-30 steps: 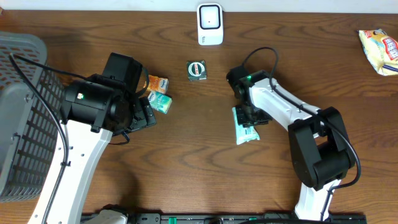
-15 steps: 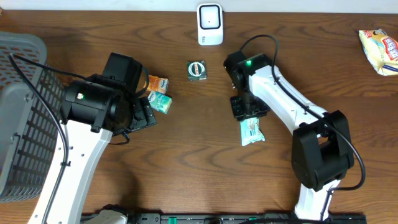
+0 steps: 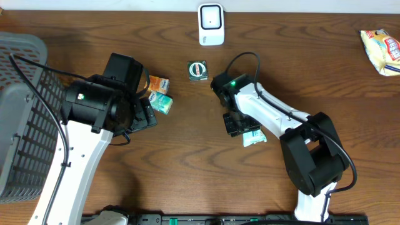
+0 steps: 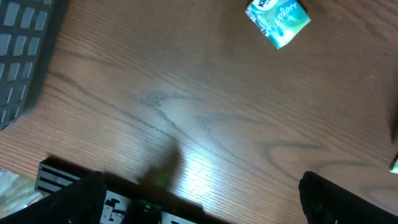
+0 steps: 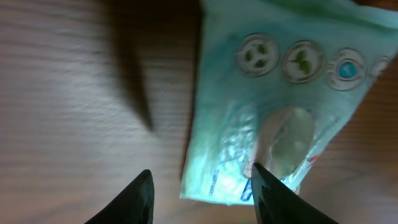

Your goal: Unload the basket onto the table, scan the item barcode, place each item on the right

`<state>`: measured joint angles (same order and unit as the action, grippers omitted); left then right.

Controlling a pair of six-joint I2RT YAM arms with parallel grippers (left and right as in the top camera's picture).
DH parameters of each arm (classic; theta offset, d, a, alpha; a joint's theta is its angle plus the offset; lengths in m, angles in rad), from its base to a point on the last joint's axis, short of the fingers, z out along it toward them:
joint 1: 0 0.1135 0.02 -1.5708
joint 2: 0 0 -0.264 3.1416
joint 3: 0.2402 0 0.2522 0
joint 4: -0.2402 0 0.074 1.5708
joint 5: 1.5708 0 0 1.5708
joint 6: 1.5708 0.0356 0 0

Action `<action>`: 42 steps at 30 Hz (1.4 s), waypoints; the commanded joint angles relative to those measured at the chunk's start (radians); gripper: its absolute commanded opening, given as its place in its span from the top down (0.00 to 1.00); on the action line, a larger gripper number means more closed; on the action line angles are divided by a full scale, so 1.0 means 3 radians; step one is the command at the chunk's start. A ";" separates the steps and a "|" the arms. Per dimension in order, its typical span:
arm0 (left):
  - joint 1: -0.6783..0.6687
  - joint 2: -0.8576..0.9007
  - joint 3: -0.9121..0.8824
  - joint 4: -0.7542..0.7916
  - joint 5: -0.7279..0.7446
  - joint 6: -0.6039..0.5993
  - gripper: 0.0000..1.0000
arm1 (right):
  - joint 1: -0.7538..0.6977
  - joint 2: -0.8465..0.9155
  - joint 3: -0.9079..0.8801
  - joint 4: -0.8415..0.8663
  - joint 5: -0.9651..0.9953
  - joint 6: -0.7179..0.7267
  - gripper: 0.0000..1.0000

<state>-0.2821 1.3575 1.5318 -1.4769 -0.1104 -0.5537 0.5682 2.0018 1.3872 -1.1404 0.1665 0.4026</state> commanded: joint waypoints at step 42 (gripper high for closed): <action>0.0014 -0.0018 0.0015 -0.0010 -0.0009 -0.0031 0.02 | -0.0627 -0.0053 0.0362 -0.0064 -0.4391 -0.2496 0.99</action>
<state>-0.2821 1.3575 1.5318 -1.4769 -0.1101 -0.5537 0.4263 1.9850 1.5013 -1.1416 -0.7193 -0.0925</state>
